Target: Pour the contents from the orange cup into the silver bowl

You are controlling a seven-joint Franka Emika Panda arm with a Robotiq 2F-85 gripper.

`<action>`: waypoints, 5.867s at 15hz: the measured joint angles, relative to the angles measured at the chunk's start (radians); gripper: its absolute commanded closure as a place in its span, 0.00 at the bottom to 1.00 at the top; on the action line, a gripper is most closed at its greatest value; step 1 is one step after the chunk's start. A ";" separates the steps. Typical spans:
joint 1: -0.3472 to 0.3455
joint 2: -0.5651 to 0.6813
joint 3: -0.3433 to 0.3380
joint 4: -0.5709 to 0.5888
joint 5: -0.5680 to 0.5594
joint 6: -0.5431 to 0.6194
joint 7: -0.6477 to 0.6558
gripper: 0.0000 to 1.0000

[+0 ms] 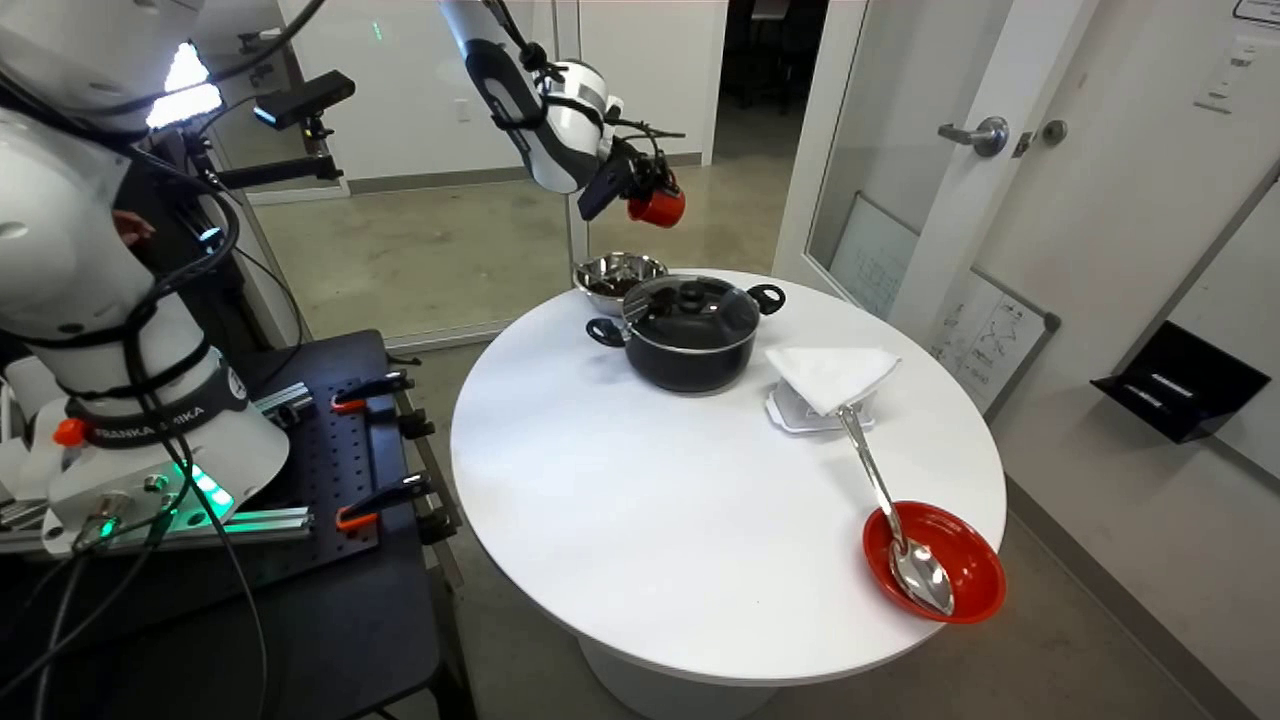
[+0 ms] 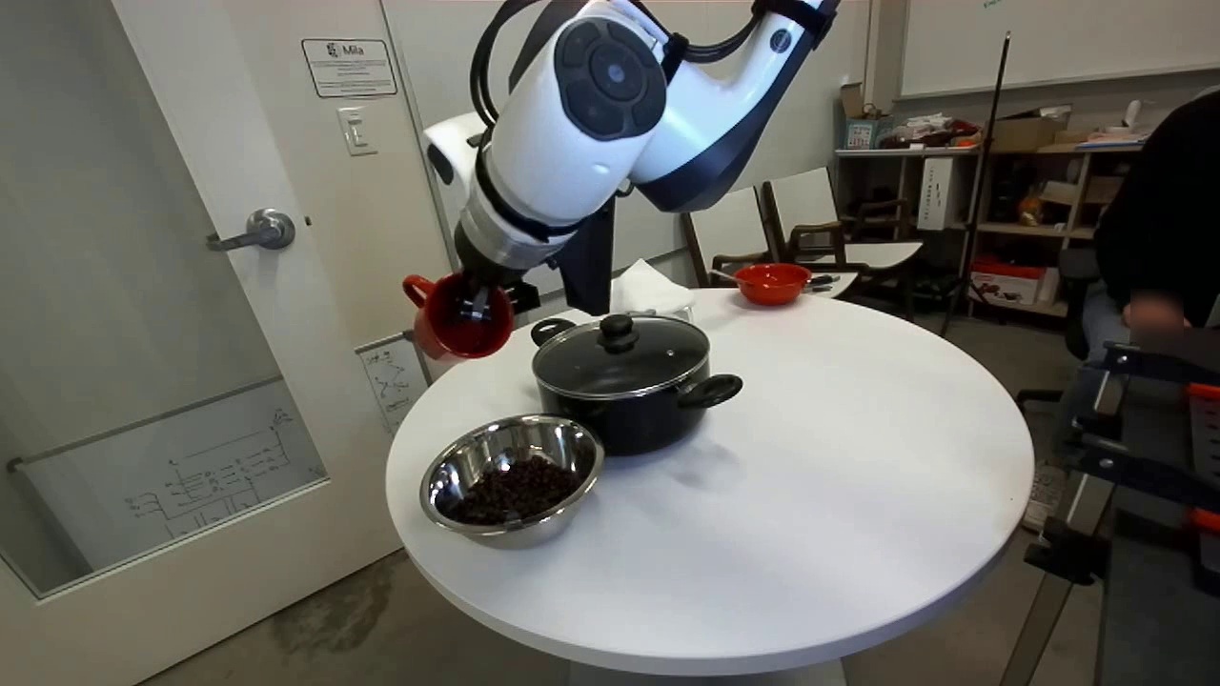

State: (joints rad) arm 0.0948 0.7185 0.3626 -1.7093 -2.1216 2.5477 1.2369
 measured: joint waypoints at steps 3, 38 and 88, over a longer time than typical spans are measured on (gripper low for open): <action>-0.047 0.010 -0.014 0.011 0.124 0.181 -0.051 0.98; 0.155 -0.140 -0.230 -0.233 1.713 0.058 -1.207 0.98; 0.060 -0.398 -0.300 -0.777 2.086 0.233 -1.036 0.93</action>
State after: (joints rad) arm 0.1543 0.3209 0.0623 -2.4867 -0.0359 2.7805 0.2014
